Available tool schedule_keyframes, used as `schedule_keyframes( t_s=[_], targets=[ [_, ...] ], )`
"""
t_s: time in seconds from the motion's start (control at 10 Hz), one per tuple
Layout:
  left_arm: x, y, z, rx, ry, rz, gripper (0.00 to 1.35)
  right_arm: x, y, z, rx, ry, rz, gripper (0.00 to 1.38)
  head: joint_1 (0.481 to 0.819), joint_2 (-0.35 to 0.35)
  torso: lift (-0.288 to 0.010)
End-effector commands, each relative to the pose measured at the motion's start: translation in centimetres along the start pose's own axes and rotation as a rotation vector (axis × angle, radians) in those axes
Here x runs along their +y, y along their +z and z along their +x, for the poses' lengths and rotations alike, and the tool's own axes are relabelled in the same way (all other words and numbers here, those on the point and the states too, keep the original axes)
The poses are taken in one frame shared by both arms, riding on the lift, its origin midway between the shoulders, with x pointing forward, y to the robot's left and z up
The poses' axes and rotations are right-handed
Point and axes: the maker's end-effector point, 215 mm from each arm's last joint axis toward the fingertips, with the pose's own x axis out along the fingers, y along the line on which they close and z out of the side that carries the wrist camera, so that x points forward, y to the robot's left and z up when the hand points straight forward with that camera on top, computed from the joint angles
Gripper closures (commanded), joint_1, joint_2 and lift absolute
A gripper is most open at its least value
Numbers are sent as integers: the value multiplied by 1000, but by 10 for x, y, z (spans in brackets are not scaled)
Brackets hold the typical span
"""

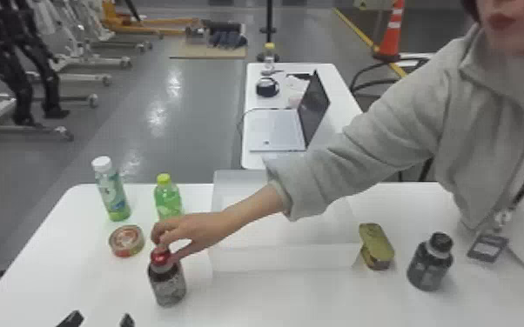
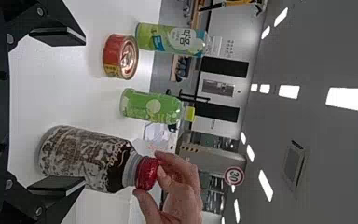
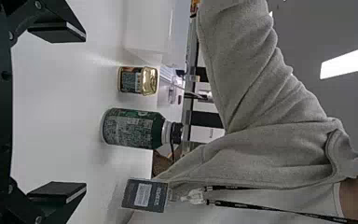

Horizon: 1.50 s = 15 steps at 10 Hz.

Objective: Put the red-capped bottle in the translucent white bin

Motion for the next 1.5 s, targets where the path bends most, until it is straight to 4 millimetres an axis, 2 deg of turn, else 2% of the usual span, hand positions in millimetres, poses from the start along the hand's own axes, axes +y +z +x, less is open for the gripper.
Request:
schedule_keyframes(
  t_s=[0.0,1.4],
  targets=[
    [-2,0,1,-1,-6,1,234,1,0,0,0,-2,3,165,549,0,-100],
    [-4,-1,4,-4,-13,-8,234,0,-1,1,-1,-4,6,167,549,0,-100]
  ],
)
